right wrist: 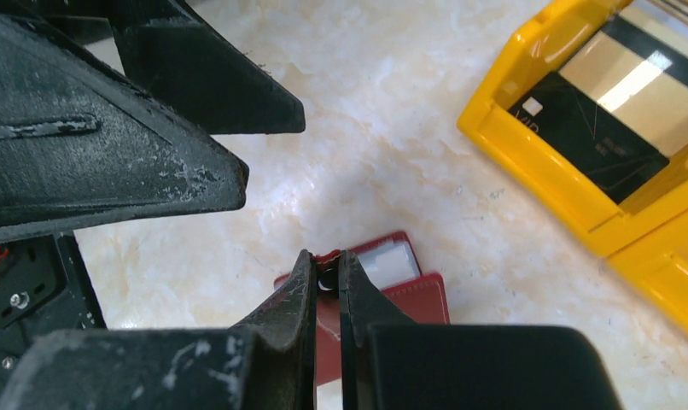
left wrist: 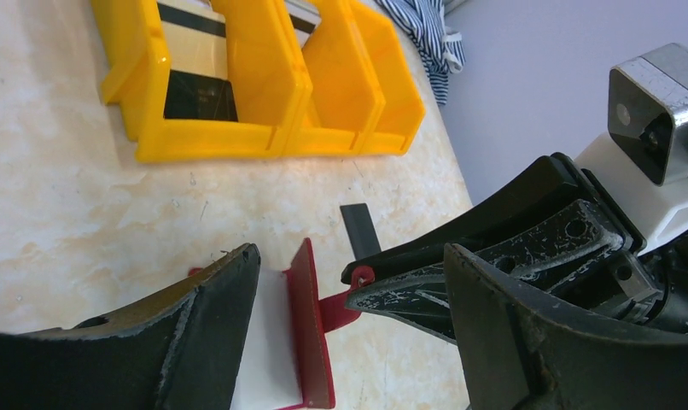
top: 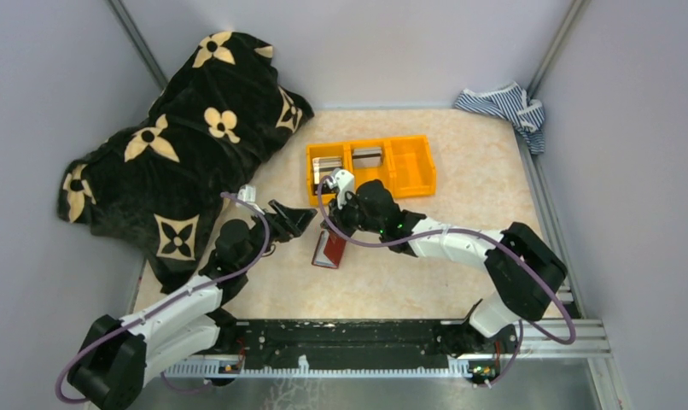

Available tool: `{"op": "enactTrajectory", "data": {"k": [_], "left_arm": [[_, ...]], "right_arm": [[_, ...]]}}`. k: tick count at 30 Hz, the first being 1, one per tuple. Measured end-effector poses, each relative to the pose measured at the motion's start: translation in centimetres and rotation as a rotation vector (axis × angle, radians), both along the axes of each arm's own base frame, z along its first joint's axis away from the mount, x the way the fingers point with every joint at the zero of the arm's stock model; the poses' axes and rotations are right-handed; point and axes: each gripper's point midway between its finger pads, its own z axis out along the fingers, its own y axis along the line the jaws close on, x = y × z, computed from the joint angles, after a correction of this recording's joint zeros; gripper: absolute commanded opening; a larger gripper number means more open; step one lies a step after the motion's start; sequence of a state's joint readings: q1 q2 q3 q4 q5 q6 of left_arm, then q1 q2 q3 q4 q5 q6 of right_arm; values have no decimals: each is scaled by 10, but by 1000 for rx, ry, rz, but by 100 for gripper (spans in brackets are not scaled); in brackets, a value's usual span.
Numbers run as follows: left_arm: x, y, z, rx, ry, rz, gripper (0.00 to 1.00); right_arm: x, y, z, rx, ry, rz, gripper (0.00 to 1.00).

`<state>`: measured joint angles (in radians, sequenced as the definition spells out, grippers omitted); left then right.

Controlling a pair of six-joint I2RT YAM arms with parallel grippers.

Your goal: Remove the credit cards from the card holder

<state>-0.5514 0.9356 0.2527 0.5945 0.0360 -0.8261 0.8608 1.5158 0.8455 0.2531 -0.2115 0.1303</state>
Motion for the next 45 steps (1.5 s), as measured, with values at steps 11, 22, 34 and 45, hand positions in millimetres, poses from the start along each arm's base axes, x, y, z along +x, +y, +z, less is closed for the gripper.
{"op": "enactTrajectory", "data": {"k": [11, 22, 34, 45], "left_arm": [[0, 7, -1, 17, -9, 31, 84], [-1, -5, -28, 44, 62, -28, 84], [-4, -33, -41, 13, 117, -167, 84], [3, -53, -36, -29, 114, -245, 85]], "right_arm": [[2, 4, 9, 8, -14, 13, 0], [-17, -36, -29, -47, 45, -82, 0], [-31, -74, -50, -73, 66, -183, 0], [-33, -105, -75, -160, 91, -298, 0]]}}
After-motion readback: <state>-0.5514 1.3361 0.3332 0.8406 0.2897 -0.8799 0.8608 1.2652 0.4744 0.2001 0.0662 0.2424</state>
